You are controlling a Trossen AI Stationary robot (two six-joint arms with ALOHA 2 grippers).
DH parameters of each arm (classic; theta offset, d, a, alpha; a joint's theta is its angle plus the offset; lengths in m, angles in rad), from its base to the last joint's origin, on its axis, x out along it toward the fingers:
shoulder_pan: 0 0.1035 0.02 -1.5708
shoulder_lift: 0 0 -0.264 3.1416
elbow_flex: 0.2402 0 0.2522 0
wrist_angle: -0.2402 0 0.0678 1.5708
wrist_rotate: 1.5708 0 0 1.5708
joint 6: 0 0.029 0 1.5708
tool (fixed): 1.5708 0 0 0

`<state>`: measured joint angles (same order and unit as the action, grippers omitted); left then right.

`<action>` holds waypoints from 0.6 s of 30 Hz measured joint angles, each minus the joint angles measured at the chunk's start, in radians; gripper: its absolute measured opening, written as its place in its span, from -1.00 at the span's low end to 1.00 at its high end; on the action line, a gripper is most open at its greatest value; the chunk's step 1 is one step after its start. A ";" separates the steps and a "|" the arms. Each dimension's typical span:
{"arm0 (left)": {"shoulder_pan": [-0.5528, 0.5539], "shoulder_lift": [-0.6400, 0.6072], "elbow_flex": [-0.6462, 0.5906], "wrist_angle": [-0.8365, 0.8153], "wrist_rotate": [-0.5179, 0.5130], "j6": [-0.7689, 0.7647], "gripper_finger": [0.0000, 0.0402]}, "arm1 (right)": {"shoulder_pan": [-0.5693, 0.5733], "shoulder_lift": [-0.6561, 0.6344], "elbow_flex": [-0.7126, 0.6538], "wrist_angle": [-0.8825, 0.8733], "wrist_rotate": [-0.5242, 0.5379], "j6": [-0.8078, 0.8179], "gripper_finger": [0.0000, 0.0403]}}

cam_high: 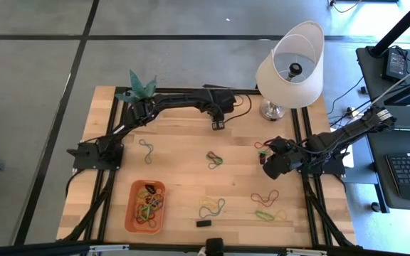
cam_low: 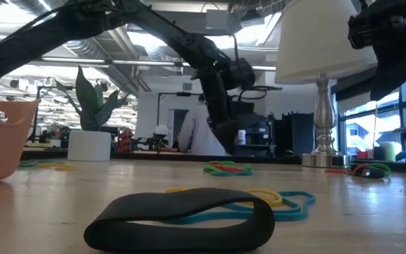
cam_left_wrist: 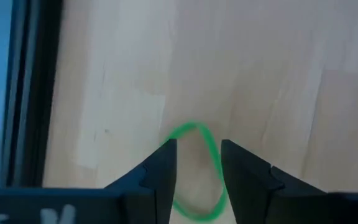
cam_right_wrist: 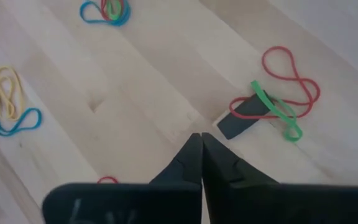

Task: Pick and place rubber bands into bin
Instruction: Put the green rubber band into the orange bin

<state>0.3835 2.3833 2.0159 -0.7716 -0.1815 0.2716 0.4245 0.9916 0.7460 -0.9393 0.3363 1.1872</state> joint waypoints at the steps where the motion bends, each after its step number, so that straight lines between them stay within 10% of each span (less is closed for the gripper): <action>1: -0.001 0.000 0.000 0.005 -0.003 -0.038 -0.40 | 0.000 0.000 0.000 0.001 0.000 0.011 -1.00; 18: 0.052 0.000 -0.001 -0.066 0.173 -0.846 -0.34 | 0.000 0.000 0.000 0.000 0.039 0.039 -1.00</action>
<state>0.4352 2.3833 2.0151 -0.8372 -0.0082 -0.5744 0.4244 0.9916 0.7460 -0.9390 0.3757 1.2259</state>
